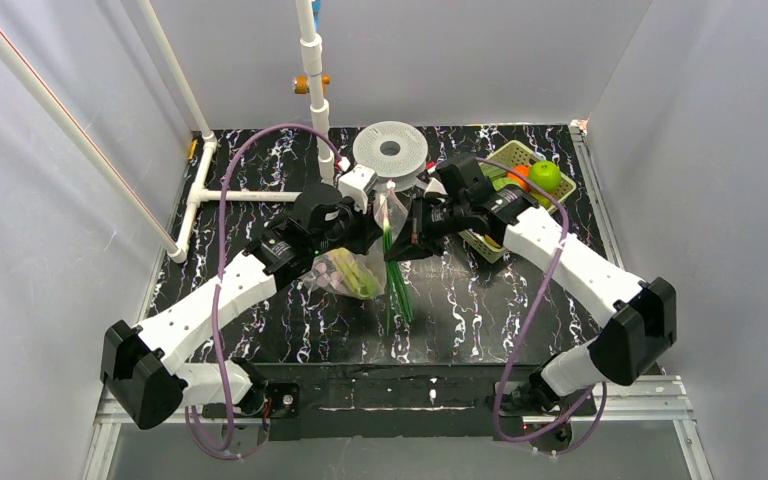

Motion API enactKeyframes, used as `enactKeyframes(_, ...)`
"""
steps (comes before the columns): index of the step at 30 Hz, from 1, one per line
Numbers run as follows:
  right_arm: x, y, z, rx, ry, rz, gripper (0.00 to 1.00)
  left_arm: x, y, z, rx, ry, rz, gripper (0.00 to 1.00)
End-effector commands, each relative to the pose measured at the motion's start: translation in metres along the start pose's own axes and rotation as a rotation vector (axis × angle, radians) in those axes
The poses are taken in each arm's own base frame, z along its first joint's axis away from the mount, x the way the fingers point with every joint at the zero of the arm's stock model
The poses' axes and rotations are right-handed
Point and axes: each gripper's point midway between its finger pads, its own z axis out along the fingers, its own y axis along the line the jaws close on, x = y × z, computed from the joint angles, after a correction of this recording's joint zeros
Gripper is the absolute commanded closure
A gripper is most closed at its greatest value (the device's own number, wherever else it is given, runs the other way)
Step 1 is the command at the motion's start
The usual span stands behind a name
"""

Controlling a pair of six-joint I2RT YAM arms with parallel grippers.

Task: Place the food in the zip-top bag and seal the zipper
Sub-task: Place the fake vegetable in the zipper food storage bag.

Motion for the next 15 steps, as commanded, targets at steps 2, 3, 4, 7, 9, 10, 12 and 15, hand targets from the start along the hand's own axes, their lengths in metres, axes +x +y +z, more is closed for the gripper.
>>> enactKeyframes(2,-0.03,0.016,0.013,0.001,-0.048,-0.049,0.95,-0.016,-0.015,-0.015,0.075,-0.073,0.012,1.0)
enactKeyframes(3,-0.032,0.015,0.016,0.006,-0.041,-0.049,0.95,-0.017,-0.015,-0.016,0.079,-0.078,0.013,1.0)
enactKeyframes(4,-0.035,0.015,0.02,0.007,-0.037,-0.055,0.94,-0.018,-0.016,-0.017,0.082,-0.082,0.014,1.0)
enactKeyframes(7,-0.043,0.011,0.028,0.034,-0.038,-0.069,0.93,-0.019,-0.018,-0.019,0.091,-0.089,0.014,1.0)
enactKeyframes(9,-0.048,0.008,0.031,0.055,-0.046,-0.077,0.92,-0.02,-0.019,-0.02,0.094,-0.099,0.015,1.0)
enactKeyframes(10,-0.05,0.008,0.031,0.06,-0.046,-0.08,0.92,-0.02,-0.018,-0.02,0.091,-0.098,0.015,1.0)
enactKeyframes(12,-0.05,0.008,0.032,0.062,-0.034,-0.097,0.9,-0.02,-0.017,-0.02,0.087,-0.097,0.016,1.0)
enactKeyframes(15,-0.049,0.003,0.027,0.103,-0.031,-0.134,0.84,-0.02,-0.017,-0.02,0.084,-0.095,0.015,1.0)
